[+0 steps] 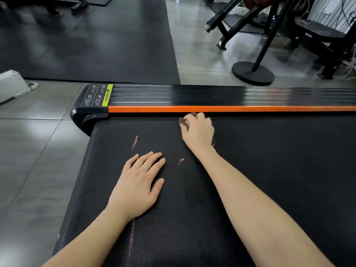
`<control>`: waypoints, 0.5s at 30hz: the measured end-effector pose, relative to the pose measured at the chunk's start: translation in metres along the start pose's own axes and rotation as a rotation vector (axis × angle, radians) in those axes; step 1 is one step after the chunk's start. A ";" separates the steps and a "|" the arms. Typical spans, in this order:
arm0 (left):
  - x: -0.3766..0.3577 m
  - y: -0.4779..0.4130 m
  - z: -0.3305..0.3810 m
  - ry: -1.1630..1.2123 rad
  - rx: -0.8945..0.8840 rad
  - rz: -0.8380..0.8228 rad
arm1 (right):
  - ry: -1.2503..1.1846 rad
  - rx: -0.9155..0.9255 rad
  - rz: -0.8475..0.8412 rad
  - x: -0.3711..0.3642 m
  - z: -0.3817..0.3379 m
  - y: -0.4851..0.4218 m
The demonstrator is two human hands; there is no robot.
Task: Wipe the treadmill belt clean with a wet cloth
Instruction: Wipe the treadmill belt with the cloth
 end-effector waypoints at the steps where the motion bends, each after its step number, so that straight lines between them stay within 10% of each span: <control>1: 0.000 0.000 0.000 -0.004 -0.001 -0.001 | -0.022 0.080 -0.031 0.000 -0.007 0.007; 10: 0.002 0.001 0.002 -0.019 0.017 -0.019 | -0.170 0.515 -0.057 0.057 -0.002 0.142; 15: 0.001 0.001 0.001 -0.024 0.022 -0.012 | -0.035 0.252 -0.032 0.027 0.005 0.051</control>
Point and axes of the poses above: each hand's wrist, its own y-axis away from the middle knuckle, its own x-axis out of the back of the hand, z = x × y, the point moved 8 cm from there along -y, towards the middle knuckle
